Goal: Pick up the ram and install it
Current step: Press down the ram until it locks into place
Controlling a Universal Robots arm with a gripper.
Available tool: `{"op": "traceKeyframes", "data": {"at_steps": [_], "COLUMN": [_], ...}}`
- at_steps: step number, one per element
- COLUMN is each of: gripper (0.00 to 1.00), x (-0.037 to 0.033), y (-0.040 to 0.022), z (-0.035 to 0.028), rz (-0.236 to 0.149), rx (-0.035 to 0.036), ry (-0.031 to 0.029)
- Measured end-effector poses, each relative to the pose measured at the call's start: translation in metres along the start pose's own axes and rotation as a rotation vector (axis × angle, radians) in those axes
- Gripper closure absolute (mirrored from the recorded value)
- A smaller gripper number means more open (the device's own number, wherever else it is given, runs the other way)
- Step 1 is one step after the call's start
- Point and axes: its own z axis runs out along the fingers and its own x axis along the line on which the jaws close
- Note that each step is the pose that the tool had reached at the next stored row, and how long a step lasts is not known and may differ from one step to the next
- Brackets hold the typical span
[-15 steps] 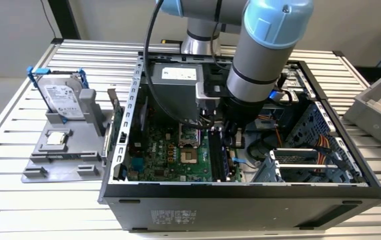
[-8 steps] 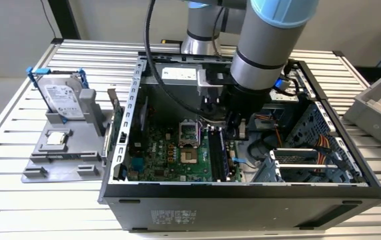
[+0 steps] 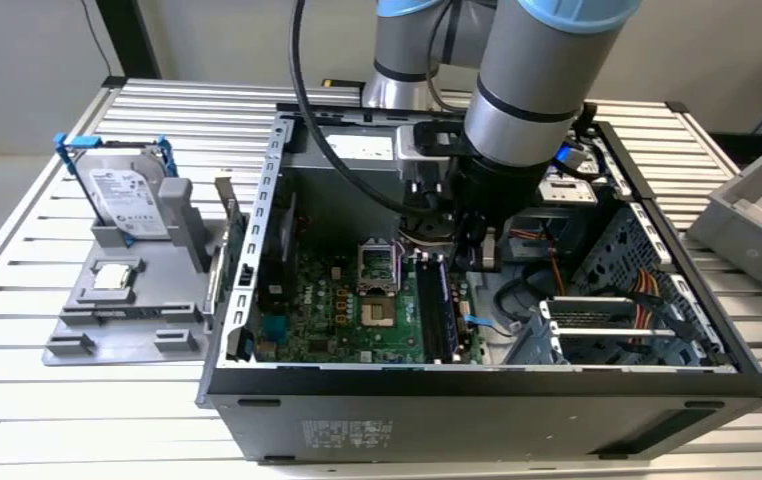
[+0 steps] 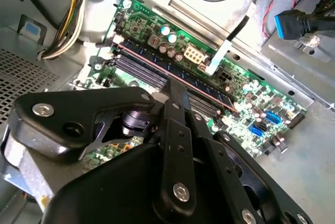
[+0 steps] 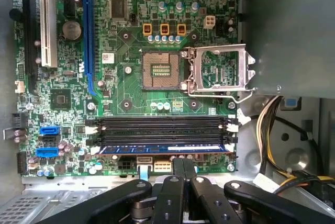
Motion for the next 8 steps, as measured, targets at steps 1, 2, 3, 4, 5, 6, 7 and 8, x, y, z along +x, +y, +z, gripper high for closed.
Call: {"op": "traceKeyframes", "data": {"at_steps": [1,2,3,4,5,6,7,8], "gripper": [1.00,1.00,1.00,1.00,1.00,1.00,1.00,1.00], "x": [0.0000,0.0002,0.0002,0.0002,0.0002,0.0002,0.0002,0.0002], "y": [0.0000,0.0000,0.0000,0.0000,0.0000,0.0000,0.0000,0.0000], "z": [0.0000,-0.0002,-0.0001,-0.0001,-0.0001,-0.0001,-0.0001,-0.0001], "rz": [0.000,0.000,0.000,0.000,0.001,0.001,0.001,0.001], "rx": [0.0000,-0.0006,-0.0006,-0.0006,-0.0009,-0.0011,-0.0012,-0.0011], "ry": [-0.0001,0.0005,0.0004,0.0002,0.0003,0.0003,0.0003,0.0003]}}
